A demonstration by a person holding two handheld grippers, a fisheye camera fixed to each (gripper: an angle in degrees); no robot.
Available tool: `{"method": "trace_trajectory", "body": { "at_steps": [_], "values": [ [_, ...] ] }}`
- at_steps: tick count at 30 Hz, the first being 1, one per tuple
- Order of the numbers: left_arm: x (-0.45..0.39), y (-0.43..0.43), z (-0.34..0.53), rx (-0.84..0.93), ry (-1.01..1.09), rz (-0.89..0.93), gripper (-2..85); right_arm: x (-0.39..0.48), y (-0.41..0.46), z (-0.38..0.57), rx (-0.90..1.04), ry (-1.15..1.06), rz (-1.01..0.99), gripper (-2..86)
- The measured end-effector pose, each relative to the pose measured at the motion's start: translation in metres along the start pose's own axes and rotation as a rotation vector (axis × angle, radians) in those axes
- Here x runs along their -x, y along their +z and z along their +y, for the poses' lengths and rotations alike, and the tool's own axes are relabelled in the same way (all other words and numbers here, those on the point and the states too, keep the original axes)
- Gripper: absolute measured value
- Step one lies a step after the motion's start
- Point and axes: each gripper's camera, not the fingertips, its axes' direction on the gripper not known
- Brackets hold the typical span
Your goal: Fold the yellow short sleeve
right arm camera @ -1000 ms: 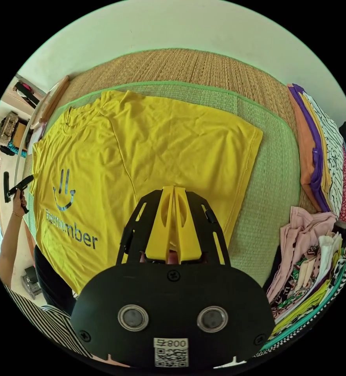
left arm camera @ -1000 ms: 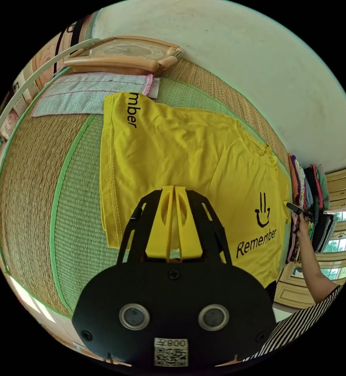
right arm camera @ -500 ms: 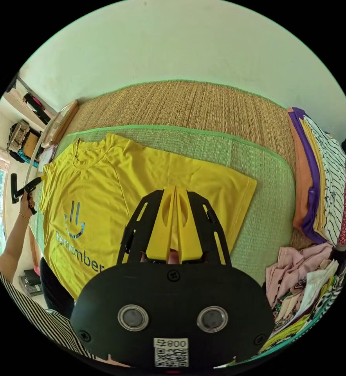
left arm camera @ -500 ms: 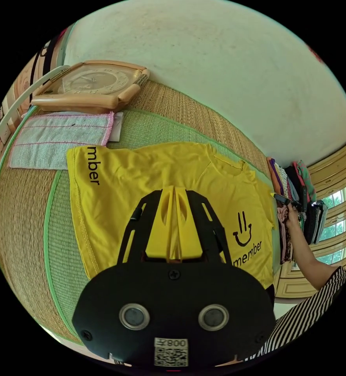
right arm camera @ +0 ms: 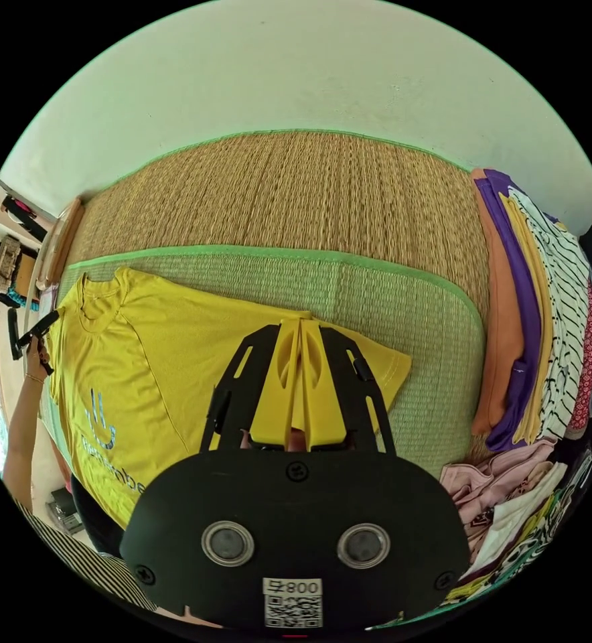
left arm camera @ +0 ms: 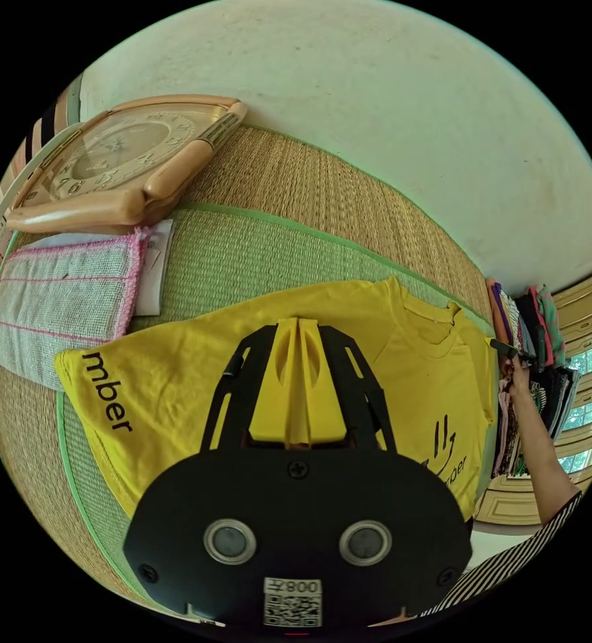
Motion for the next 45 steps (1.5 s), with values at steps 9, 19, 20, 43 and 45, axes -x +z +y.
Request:
{"method": "trace_trajectory", "body": {
  "at_steps": [9,19,20,43,45],
  "values": [
    [0.005,-0.034,0.031,-0.07,0.042,-0.048,0.3,-0.033,-0.033,0.058,-0.11,0.06,0.029,0.1],
    [0.038,-0.042,0.055,-0.073,-0.139,-0.061,0.3,-0.089,-0.011,0.04,-0.005,0.192,0.107,0.1],
    [0.037,-0.042,0.055,-0.072,-0.14,-0.066,0.3,-0.093,-0.01,0.034,0.014,0.189,0.099,0.1],
    [0.013,-0.141,0.175,-0.023,-0.155,-0.118,0.3,-0.051,-0.055,0.184,0.028,0.046,-0.027,0.1],
    [-0.009,-0.152,0.191,-0.022,-0.088,-0.036,0.3,-0.031,-0.075,0.209,0.004,0.023,-0.072,0.0]
  ]
}}
